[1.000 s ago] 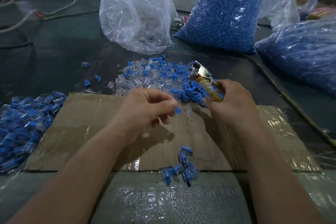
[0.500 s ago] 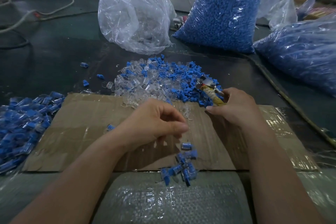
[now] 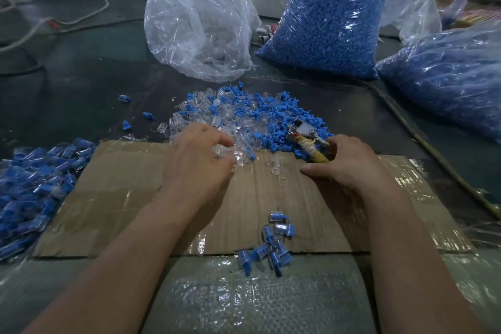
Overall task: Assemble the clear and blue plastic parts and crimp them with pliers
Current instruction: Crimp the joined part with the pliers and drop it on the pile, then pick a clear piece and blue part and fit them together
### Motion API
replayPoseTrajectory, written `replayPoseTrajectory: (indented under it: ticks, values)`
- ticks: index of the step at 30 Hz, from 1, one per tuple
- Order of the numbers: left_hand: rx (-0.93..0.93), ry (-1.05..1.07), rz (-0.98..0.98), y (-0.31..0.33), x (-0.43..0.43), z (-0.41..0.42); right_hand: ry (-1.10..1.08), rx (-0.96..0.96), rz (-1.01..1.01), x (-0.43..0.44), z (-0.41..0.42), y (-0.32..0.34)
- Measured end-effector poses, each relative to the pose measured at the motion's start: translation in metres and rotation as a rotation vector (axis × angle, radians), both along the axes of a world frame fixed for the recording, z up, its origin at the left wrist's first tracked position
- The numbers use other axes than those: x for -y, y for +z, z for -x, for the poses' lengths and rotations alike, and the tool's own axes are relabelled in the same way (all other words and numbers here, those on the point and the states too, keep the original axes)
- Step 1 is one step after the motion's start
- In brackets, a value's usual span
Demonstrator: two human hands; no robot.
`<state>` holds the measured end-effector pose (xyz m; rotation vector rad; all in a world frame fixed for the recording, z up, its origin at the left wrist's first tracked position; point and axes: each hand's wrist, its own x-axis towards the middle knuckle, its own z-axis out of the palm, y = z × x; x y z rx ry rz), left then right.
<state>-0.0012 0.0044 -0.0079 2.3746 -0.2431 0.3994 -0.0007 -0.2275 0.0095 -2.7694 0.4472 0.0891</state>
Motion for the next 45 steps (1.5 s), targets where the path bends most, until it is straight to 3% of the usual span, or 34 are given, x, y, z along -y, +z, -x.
replayPoseTrajectory:
  ticks: [9, 14, 17, 21, 27, 34, 45]
  values:
    - [-0.082, -0.066, -0.345, -0.001, 0.004, 0.0, 0.029, 0.021, 0.056, -0.003, 0.001, 0.0]
    - [-0.021, -0.043, -0.294, -0.001, 0.003, 0.0, 0.028, 0.492, -0.073, -0.018, 0.004, 0.005]
    - [0.013, -0.035, -0.256, -0.002, 0.003, -0.001, 0.125, 0.596, -0.094, -0.032, 0.006, 0.006]
    - [0.035, -0.026, -0.184, -0.003, 0.003, -0.002, 0.27, 0.566, -0.1, -0.046, 0.007, 0.001]
    - [0.136, -0.011, 0.054, 0.006, 0.004, 0.006, 0.25, 0.507, 0.025, -0.042, -0.001, -0.006]
    - [0.024, -0.059, 0.326, 0.012, 0.007, 0.007, 0.31, 0.297, 0.196, -0.048, -0.011, -0.012]
    - [-0.056, -0.092, 0.415, 0.015, 0.008, 0.009, 0.308, 0.26, 0.164, -0.049, -0.015, -0.015]
